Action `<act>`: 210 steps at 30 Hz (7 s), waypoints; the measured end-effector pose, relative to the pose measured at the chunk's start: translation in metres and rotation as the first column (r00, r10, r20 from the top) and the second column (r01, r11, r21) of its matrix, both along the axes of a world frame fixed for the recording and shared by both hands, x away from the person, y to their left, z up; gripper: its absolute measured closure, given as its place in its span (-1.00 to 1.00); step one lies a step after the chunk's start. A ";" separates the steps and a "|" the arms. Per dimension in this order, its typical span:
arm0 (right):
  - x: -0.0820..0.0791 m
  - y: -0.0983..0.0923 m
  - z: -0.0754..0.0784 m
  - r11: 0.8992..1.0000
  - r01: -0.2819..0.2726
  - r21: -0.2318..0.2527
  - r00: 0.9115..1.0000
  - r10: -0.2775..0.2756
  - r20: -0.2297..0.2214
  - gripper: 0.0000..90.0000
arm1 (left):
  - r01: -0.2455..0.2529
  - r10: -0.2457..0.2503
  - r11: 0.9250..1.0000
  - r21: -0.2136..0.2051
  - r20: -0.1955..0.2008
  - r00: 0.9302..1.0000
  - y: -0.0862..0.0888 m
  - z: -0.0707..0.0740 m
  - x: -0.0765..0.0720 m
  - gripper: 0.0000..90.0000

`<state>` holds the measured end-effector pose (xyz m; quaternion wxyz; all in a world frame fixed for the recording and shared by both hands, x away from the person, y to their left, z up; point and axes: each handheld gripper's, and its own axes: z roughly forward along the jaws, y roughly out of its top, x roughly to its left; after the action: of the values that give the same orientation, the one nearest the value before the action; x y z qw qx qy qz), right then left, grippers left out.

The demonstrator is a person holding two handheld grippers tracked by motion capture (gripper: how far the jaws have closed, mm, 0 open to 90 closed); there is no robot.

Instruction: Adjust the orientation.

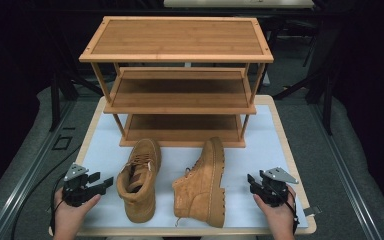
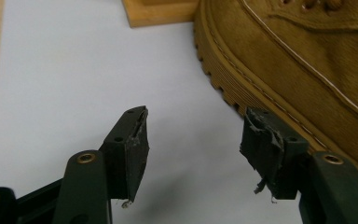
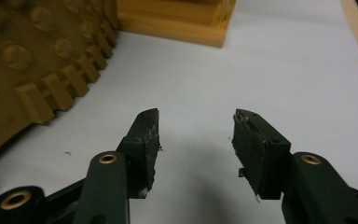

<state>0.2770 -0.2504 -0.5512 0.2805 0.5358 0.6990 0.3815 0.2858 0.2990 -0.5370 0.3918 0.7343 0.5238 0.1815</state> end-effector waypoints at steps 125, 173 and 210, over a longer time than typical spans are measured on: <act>0.000 -0.003 -0.004 0.989 -0.027 0.148 0.997 0.037 -0.062 0.07 | 0.233 -0.109 0.946 0.224 -0.456 0.883 -0.059 0.125 0.043 0.77; 0.001 -0.002 -0.006 0.984 -0.034 0.173 0.997 0.046 -0.067 0.06 | 0.233 0.034 0.933 0.274 -0.712 0.702 -0.072 0.107 0.065 0.60; 0.002 -0.005 -0.007 0.980 -0.034 0.196 0.995 0.053 -0.089 0.06 | 0.148 -0.009 0.982 0.120 -0.749 0.663 -0.061 0.110 0.070 0.78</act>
<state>0.2792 -0.2557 -0.5582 0.1852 0.5627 0.6824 0.4282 0.3554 0.2384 -0.4272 0.0869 0.7969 0.5881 -0.1071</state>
